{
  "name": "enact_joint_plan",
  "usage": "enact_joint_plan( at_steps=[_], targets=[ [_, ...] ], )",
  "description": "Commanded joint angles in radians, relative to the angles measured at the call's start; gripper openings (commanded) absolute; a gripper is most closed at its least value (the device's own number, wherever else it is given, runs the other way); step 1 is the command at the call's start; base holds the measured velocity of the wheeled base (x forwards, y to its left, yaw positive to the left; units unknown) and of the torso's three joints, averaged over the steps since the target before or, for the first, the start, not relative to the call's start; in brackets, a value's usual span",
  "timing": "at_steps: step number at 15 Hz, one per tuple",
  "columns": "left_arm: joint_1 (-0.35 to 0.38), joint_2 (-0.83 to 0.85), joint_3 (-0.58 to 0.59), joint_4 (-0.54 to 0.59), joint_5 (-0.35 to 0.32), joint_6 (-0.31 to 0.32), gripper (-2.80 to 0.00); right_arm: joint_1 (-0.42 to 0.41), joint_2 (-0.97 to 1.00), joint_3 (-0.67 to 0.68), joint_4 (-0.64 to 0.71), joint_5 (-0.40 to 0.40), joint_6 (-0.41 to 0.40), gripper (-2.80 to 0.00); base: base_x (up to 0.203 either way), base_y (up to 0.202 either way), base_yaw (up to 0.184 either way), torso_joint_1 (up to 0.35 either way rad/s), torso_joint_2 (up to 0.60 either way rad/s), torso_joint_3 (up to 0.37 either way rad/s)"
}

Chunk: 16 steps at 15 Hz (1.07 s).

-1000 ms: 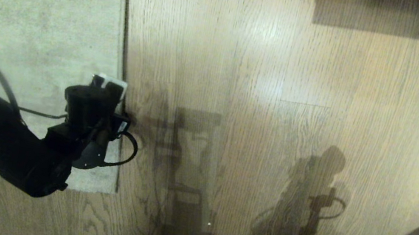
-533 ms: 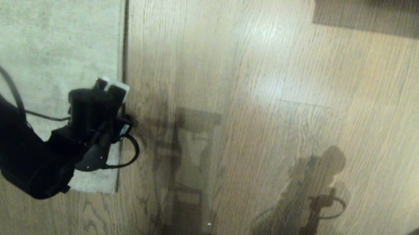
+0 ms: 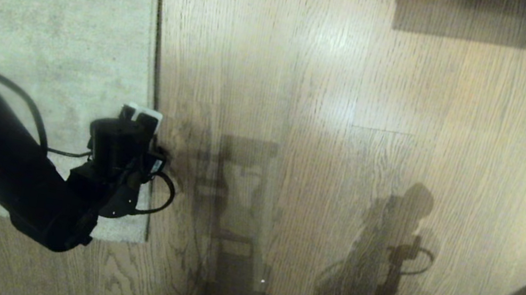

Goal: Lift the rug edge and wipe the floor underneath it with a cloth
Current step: Lift up the carpet

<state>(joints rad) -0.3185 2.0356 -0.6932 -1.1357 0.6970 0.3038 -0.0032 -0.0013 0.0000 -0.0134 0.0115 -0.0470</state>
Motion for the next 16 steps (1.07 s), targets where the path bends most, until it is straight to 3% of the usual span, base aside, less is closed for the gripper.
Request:
enact_joint_plan(
  at_steps=[1,7,16],
  targets=[
    [0.001,0.016,0.0,-0.009,0.004,0.001,0.0,0.0,0.001,0.0,0.0,0.001,-0.001,-2.8,0.0,0.0,0.0,0.0,0.0,0.0],
    [0.031,-0.003,0.046,-0.013,0.009,0.008,0.0,0.0,0.001,0.0,0.0,0.001,-0.001,-2.8,0.0,0.0,0.0,0.0,0.0,0.0],
    [0.14,-0.141,0.247,-0.013,0.006,0.021,0.0,0.0,0.001,0.0,0.0,-0.001,-0.001,-2.8,0.0,0.0,0.0,0.0,0.0,0.0]
  ],
)
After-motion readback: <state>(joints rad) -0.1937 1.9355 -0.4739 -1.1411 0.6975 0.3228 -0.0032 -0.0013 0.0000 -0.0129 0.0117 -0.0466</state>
